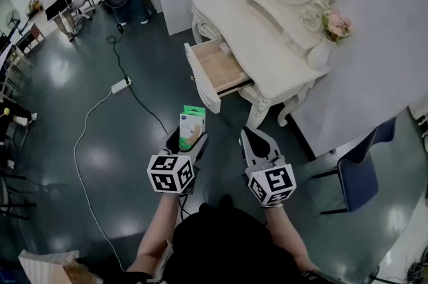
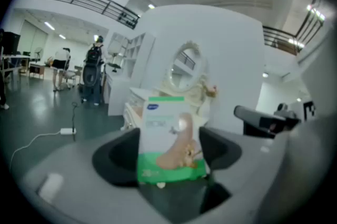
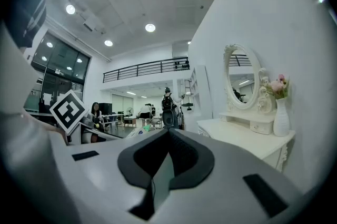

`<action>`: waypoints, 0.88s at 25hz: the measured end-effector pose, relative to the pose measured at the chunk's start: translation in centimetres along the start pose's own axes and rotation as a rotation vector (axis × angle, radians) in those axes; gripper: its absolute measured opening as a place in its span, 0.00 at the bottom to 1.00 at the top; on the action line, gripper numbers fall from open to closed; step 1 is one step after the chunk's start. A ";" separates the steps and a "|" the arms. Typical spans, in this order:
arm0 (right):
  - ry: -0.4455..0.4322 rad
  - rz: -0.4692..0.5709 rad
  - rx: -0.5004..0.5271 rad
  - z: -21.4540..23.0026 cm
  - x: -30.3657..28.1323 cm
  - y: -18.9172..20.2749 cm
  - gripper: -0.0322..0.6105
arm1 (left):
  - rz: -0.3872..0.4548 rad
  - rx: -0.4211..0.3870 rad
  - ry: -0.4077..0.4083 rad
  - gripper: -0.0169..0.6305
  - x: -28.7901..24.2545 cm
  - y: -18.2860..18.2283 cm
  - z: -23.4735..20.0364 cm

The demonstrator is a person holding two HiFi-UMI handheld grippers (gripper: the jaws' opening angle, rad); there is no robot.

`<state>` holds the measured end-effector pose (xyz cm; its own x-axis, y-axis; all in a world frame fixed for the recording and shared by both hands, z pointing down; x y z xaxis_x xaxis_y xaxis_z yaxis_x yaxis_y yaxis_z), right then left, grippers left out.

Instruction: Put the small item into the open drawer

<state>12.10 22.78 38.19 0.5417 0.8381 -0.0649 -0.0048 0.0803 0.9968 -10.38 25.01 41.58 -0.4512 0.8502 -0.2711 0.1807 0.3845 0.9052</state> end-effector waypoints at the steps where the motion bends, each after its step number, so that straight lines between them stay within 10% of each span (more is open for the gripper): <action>1: 0.001 0.002 0.000 0.2 -0.1 0.0 0.05 | 0.002 0.001 0.000 0.58 -0.2 0.0 0.0; 22: -0.014 0.022 -0.027 2.9 0.5 -0.1 0.05 | 0.039 -0.004 -0.036 0.58 -1.1 -0.6 1.6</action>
<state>14.83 21.59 38.23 0.5528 0.8323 -0.0421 -0.0398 0.0769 0.9962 -8.60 24.44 40.78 -0.4124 0.8770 -0.2466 0.1943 0.3491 0.9167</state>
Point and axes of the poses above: the fingertips, and each gripper's own axes: x backward along the fingers, z to its right, y out of its underside, the point moved 9 cm from there along x, backward along the fingers, and after that the axes turned 11 degrees about y, right-handed, at the moved point
